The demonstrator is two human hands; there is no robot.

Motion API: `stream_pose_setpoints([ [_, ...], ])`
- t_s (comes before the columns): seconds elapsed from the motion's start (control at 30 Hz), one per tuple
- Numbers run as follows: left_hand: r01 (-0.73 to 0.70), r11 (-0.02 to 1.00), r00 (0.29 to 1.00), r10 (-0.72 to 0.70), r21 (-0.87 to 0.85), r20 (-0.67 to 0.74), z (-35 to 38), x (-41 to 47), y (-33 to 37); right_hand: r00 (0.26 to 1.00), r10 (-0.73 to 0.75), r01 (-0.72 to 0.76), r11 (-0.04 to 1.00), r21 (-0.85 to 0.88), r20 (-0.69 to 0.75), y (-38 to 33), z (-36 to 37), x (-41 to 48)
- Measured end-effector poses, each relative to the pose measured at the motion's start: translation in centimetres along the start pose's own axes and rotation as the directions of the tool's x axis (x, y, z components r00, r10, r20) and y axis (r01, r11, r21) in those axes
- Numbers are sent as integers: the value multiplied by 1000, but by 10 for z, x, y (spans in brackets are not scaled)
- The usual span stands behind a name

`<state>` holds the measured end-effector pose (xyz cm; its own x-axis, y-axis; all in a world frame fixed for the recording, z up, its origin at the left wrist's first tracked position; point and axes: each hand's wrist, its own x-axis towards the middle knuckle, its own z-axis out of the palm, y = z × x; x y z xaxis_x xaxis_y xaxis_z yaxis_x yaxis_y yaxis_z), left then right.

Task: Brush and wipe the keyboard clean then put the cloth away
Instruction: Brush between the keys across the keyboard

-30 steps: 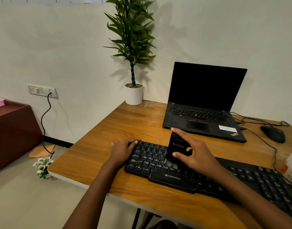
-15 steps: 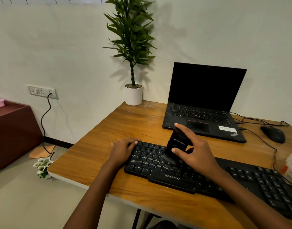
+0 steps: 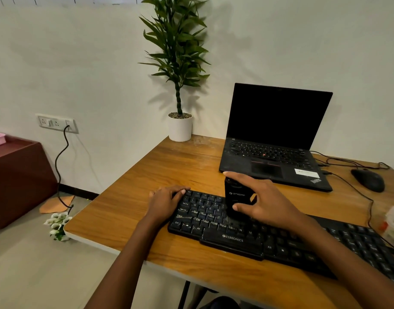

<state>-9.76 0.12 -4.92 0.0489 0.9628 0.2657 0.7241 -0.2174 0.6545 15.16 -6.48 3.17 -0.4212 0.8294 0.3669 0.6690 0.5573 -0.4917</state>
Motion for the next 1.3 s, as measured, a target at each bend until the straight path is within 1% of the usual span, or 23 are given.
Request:
stream_pose_setpoints([
  [0.1,2,1000,1000,-2,9,2,0,1,0,997,-50,51,999,17,-59,-9,10,1],
  [0.17,11,1000,1000,-11,13,10,0,1,0,998,-69,68,997,-35,-14,-6,15,-1],
  [0.27,14,1000,1000,-14,3,14,1,2,-1,996,-8,12,999,-39,91,-1,0,6],
  [0.33,9,1000,1000,-9,5,14,1,2,-2,998,3,-1,1000,-30,61,-4,-3,12],
  [0.4,10,1000,1000,-10,9,15,1,2,-3,1000,-16,16,999,37,4,-10,5,10],
  [0.43,10,1000,1000,-10,6,13,1,2,-2,1000,-30,29,997,65,5,-11,10,7],
  [0.5,4,1000,1000,-4,1,9,1,1,-1,997,-29,24,998,63,71,-11,11,5],
  [0.57,-7,1000,1000,7,5,3,0,1,0,988,1,1,1000,-14,152,-11,1,10],
  [0.6,-10,1000,1000,10,9,4,0,1,-1,987,14,-7,999,-40,159,-12,-2,14],
  [0.63,-12,1000,1000,12,13,5,0,1,-1,991,9,-4,999,-36,137,-13,-2,17],
  [0.73,8,1000,1000,-8,5,9,1,1,-2,995,-24,21,999,40,92,-16,9,12],
  [0.8,9,1000,1000,-9,0,7,1,1,-1,989,-9,4,999,33,145,-16,7,10],
  [0.87,8,1000,1000,-8,-10,8,1,1,-1,978,24,-13,998,-57,208,-13,-2,16],
  [0.9,9,1000,1000,-9,-13,10,1,0,0,979,34,-19,997,-76,201,-14,-5,19],
  [1.0,6,1000,1000,-6,-16,5,1,0,-1,994,3,-5,1000,11,105,-15,7,18],
  [1.03,2,1000,1000,-2,-13,6,1,0,-1,996,-13,11,1000,25,93,-14,11,14],
  [1.1,0,1000,1000,0,-11,9,1,1,-1,991,-11,9,1000,18,133,-12,8,12],
  [1.17,11,1000,1000,-11,-20,9,1,1,-2,982,11,-2,999,-50,187,-10,0,16],
  [1.23,13,1000,1000,-13,-17,9,1,1,-2,990,4,3,999,-51,142,-13,-1,20],
  [1.3,11,1000,1000,-11,-5,9,1,1,-2,996,-34,32,999,24,82,-16,11,16],
])
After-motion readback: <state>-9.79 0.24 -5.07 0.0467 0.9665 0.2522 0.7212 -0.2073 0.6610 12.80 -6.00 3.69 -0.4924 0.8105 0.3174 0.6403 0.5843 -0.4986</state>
